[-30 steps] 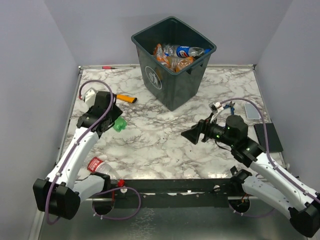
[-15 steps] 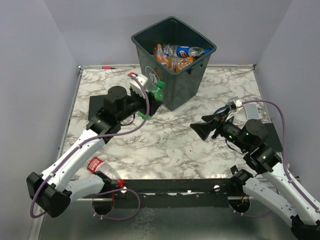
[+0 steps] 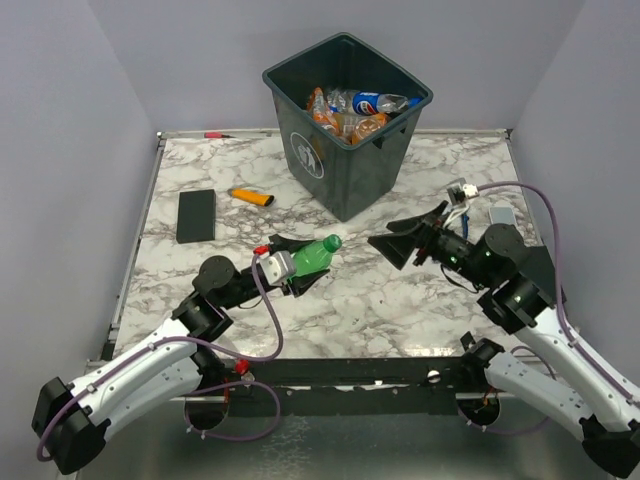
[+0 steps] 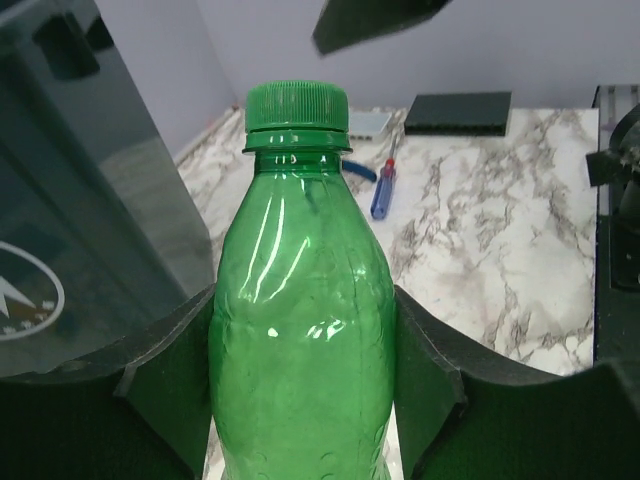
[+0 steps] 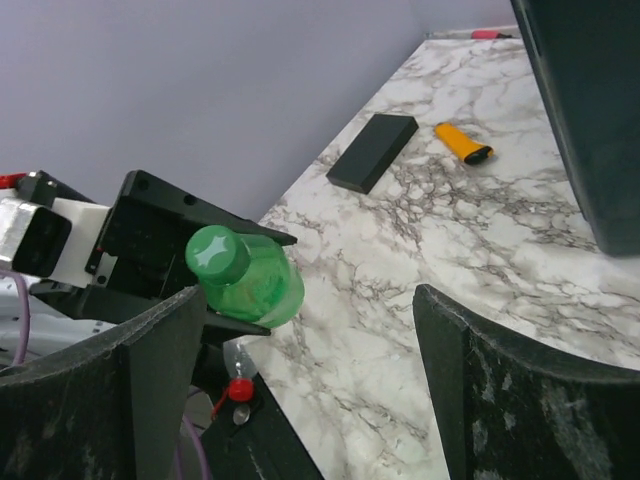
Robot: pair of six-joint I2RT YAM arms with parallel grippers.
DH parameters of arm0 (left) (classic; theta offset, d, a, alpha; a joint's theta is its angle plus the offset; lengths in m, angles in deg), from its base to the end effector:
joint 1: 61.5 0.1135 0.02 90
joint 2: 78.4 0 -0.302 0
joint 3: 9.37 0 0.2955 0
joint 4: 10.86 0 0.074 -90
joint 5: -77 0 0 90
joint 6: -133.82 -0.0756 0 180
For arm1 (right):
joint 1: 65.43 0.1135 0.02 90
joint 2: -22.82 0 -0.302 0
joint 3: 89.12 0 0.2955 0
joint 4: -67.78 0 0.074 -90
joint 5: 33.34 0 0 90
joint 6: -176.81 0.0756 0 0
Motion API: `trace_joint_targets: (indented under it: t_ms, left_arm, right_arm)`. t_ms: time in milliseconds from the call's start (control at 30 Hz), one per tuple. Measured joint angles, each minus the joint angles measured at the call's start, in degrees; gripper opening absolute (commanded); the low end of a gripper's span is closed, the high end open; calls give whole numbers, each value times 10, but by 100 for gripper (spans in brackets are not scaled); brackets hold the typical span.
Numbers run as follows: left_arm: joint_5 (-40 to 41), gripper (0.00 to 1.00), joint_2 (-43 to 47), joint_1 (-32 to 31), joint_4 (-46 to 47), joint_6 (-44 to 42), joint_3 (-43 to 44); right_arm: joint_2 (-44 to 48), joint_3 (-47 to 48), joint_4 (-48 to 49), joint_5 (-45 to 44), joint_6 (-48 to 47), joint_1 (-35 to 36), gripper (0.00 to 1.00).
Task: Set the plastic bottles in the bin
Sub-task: Pick up the plastic bottle at the center of the board.
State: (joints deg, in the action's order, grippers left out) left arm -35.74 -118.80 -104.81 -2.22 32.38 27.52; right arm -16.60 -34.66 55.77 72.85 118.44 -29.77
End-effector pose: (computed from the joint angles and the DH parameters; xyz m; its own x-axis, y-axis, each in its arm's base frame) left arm 0.1459 -0.1777 0.3040 0.2448 0.0206 -0.9694 0.8817 0.4111 0.2314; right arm 0.1652 0.1445 0.3897 -0.3757 0.3503 -0.8580 -0.6918 0.5100 0.5111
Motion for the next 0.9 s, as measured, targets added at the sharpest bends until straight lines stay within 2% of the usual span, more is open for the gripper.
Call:
trace_joint_targets:
  t_ms: [133, 333, 567, 667, 833, 900]
  left_arm:
    - [2, 13, 1, -21, 46, -4, -1]
    - [25, 13, 0, -39, 63, -15, -6]
    - [46, 13, -4, -43, 67, -18, -7]
    - [50, 13, -7, -45, 68, -17, -7]
    - [61, 13, -10, -45, 67, -17, -7]
    - [64, 13, -10, -45, 66, -18, -9]
  right_arm:
    - [-52, 24, 10, -2, 3, 30, 89]
    - [-104, 33, 34, -51, 0, 116, 86]
    - [-128, 33, 87, -61, 5, 128, 83]
    - [-143, 34, 108, -61, 9, 128, 77]
    - [-175, 35, 137, -55, 22, 131, 56]
    - [-186, 38, 146, -52, 27, 135, 54]
